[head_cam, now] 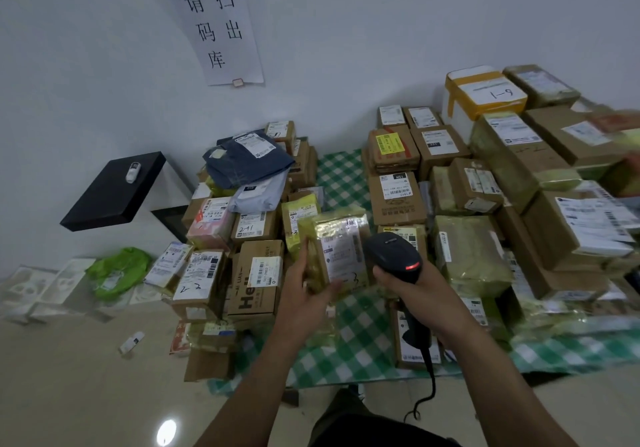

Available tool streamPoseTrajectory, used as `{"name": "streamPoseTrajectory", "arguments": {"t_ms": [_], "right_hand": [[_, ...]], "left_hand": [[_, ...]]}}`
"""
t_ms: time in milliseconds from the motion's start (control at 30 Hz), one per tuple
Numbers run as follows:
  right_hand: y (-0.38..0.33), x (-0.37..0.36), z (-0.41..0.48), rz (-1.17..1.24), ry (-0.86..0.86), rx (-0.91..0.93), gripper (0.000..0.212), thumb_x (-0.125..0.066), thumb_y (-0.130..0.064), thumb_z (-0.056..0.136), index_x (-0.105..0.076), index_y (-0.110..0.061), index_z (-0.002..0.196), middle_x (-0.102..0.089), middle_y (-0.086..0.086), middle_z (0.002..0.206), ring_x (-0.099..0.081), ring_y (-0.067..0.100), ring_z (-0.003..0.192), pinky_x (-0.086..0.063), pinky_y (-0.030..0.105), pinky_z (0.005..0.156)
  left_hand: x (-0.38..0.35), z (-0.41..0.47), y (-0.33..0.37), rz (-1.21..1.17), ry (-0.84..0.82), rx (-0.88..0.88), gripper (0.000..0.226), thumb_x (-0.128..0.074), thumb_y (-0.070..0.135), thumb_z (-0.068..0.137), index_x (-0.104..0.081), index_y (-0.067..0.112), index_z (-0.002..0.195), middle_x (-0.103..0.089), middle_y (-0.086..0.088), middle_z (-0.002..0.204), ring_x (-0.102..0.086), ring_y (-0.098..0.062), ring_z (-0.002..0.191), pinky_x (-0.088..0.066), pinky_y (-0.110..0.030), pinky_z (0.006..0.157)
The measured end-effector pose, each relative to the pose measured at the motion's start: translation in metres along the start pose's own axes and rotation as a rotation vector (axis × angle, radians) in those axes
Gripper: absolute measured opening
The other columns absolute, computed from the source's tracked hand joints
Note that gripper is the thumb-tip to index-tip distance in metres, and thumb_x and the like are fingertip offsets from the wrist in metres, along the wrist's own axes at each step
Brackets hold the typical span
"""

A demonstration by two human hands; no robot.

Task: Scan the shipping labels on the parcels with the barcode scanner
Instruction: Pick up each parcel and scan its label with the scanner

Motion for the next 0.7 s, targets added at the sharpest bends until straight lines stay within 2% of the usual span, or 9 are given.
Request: {"name": "streamPoseTrajectory", "arguments": {"t_ms": [67, 100, 167, 233, 367, 433, 500, 567, 700], "right_hand": [[-0.001, -0.001, -0.002, -0.011, -0.005, -0.016, 0.04, -0.08, -0.037, 0.089, -0.064, -0.039, 0.126, -0.077, -0.01, 0.1, -0.073, 0.012, 0.091, -0.057, 0.028, 0.069], [-0.002, -0.002, -0.002, -0.019, -0.016, -0.019, 0.039, -0.08, -0.039, 0.089, -0.066, -0.037, 0.125, -0.078, -0.008, 0.095, -0.074, 0.012, 0.083, -0.056, 0.028, 0.068], [-0.005, -0.006, -0.004, -0.032, -0.039, -0.02, 0.039, -0.08, -0.04, 0.088, -0.067, -0.034, 0.124, -0.079, -0.004, 0.096, -0.072, 0.014, 0.073, -0.055, 0.029, 0.068], [-0.008, -0.009, -0.005, -0.041, -0.061, -0.012, 0.037, -0.079, -0.041, 0.089, -0.067, -0.036, 0.124, -0.079, -0.001, 0.097, -0.071, 0.014, 0.071, -0.055, 0.032, 0.07], [-0.011, -0.011, -0.009, -0.063, -0.081, -0.022, 0.032, -0.077, -0.039, 0.093, -0.065, -0.038, 0.122, -0.08, 0.001, 0.091, -0.073, 0.015, 0.072, -0.053, 0.032, 0.068], [-0.012, -0.01, -0.011, -0.063, -0.083, -0.037, 0.03, -0.076, -0.038, 0.093, -0.064, -0.04, 0.121, -0.079, 0.002, 0.087, -0.074, 0.015, 0.073, -0.053, 0.032, 0.068], [-0.012, -0.01, -0.013, -0.068, -0.086, -0.05, 0.03, -0.076, -0.039, 0.093, -0.063, -0.042, 0.12, -0.08, 0.001, 0.086, -0.076, 0.017, 0.076, -0.054, 0.032, 0.07], [-0.012, -0.01, -0.014, -0.071, -0.084, -0.059, 0.03, -0.076, -0.039, 0.093, -0.063, -0.042, 0.12, -0.08, 0.0, 0.086, -0.077, 0.017, 0.078, -0.054, 0.032, 0.07], [-0.011, -0.011, -0.015, -0.075, -0.081, -0.064, 0.032, -0.076, -0.039, 0.093, -0.063, -0.041, 0.122, -0.079, 0.001, 0.085, -0.077, 0.016, 0.076, -0.053, 0.031, 0.068]], "left_hand": [[0.003, 0.013, 0.007, 0.081, 0.03, -0.05, 0.089, -0.086, 0.031, 0.083, -0.034, 0.072, 0.142, -0.062, 0.023, 0.133, -0.058, -0.002, 0.126, -0.055, -0.042, 0.104], [0.001, 0.019, 0.006, 0.12, 0.028, -0.064, 0.095, -0.086, 0.044, 0.081, -0.026, 0.063, 0.152, -0.059, 0.017, 0.139, -0.057, -0.008, 0.13, -0.053, -0.046, 0.105], [-0.004, 0.033, -0.009, 0.171, 0.024, -0.077, 0.108, -0.08, 0.061, 0.077, -0.01, 0.057, 0.159, -0.053, 0.009, 0.147, -0.053, -0.016, 0.135, -0.051, -0.05, 0.107], [-0.007, 0.035, -0.011, 0.193, 0.048, -0.077, 0.11, -0.08, 0.055, 0.079, -0.003, 0.058, 0.158, -0.047, 0.003, 0.149, -0.051, -0.019, 0.136, -0.05, -0.05, 0.108], [-0.017, 0.032, -0.003, 0.192, 0.046, -0.081, 0.109, -0.082, 0.026, 0.089, -0.001, 0.056, 0.156, -0.036, -0.006, 0.148, -0.048, -0.019, 0.132, -0.048, -0.045, 0.111], [-0.017, 0.034, -0.003, 0.186, 0.069, -0.089, 0.107, -0.082, 0.02, 0.089, -0.005, 0.056, 0.153, -0.035, -0.009, 0.149, -0.048, -0.022, 0.133, -0.046, -0.041, 0.113], [-0.017, 0.036, -0.005, 0.181, 0.093, -0.083, 0.102, -0.083, 0.016, 0.087, -0.013, 0.057, 0.151, -0.034, -0.01, 0.151, -0.045, -0.023, 0.137, -0.042, -0.032, 0.112], [-0.017, 0.038, -0.007, 0.184, 0.098, -0.091, 0.103, -0.083, 0.016, 0.087, -0.014, 0.052, 0.155, -0.031, -0.01, 0.153, -0.043, -0.022, 0.139, -0.039, -0.027, 0.109], [-0.015, 0.042, -0.013, 0.188, 0.102, -0.078, 0.106, -0.082, 0.018, 0.088, -0.009, 0.049, 0.159, -0.029, -0.008, 0.154, -0.041, -0.021, 0.14, -0.037, -0.026, 0.108]]}}
Point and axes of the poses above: each hand's wrist, its own z-axis towards the middle knuckle, its own x-axis out of the back of the hand, y = z × x, the point moved 9 cm from there along z, towards the middle knuckle
